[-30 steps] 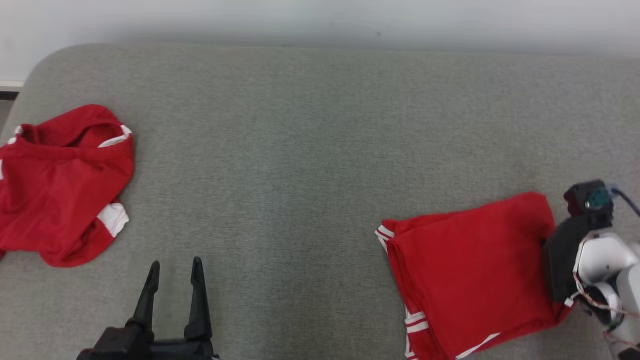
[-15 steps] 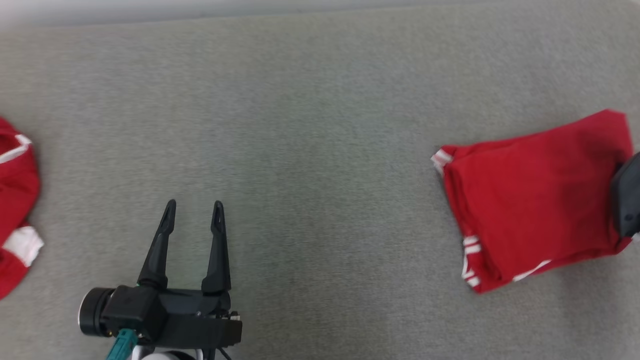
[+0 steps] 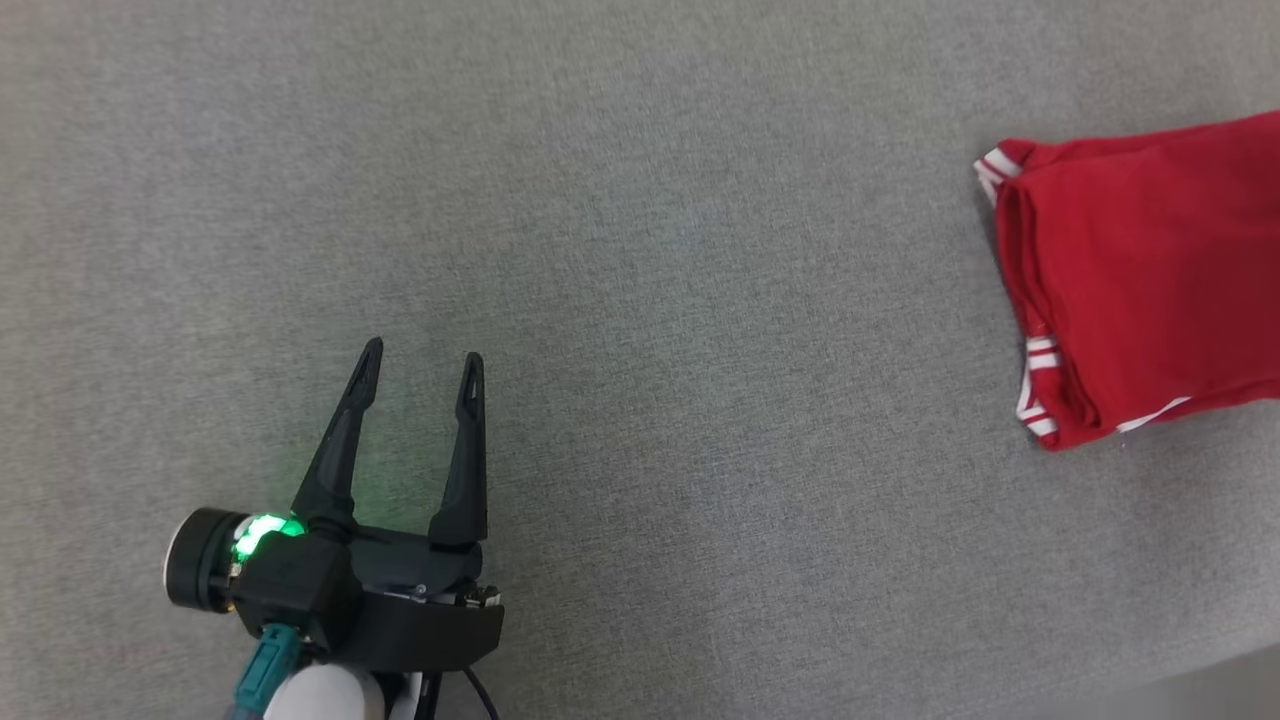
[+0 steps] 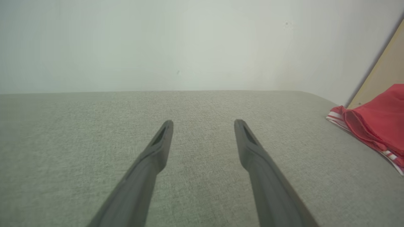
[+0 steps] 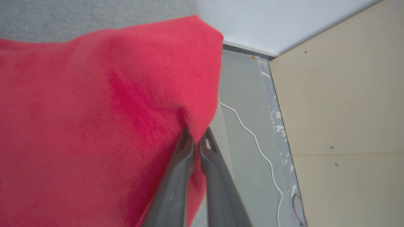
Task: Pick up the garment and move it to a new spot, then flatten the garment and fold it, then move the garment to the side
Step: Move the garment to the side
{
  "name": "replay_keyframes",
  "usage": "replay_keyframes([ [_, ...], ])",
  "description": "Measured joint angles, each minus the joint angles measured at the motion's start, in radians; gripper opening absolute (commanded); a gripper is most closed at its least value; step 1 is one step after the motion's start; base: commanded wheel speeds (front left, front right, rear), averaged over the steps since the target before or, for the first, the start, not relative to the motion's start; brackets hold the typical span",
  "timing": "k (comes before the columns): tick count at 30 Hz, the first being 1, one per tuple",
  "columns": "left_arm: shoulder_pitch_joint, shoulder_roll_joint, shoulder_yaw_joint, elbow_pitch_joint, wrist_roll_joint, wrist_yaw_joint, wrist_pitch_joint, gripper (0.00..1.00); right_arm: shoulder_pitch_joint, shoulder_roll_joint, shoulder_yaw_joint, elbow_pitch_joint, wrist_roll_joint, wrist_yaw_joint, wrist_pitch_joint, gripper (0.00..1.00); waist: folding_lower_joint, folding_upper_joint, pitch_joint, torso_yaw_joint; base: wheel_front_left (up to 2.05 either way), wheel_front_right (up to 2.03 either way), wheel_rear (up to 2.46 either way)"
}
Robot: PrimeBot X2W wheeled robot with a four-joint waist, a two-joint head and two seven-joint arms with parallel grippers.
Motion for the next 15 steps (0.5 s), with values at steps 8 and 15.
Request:
replay_keyframes([
  [8, -0.026, 0.005, -0.017, -0.034, 0.043, -0.02, 0.0, 1.0, -0.047, -0.03, -0.023, 0.055, -0.089, 0.0, -0.138, 0.0, 0.0, 0.0, 0.076, -0.033, 0.0, 0.0, 0.0],
  [15, -0.037, 0.012, -0.029, -0.048, 0.059, -0.027, 0.0, 1.0, -0.066, -0.04, -0.014, 0.076, -0.163, 0.0, -0.234, 0.0, 0.0, 0.0, 0.111, -0.05, 0.0, 0.0, 0.0],
])
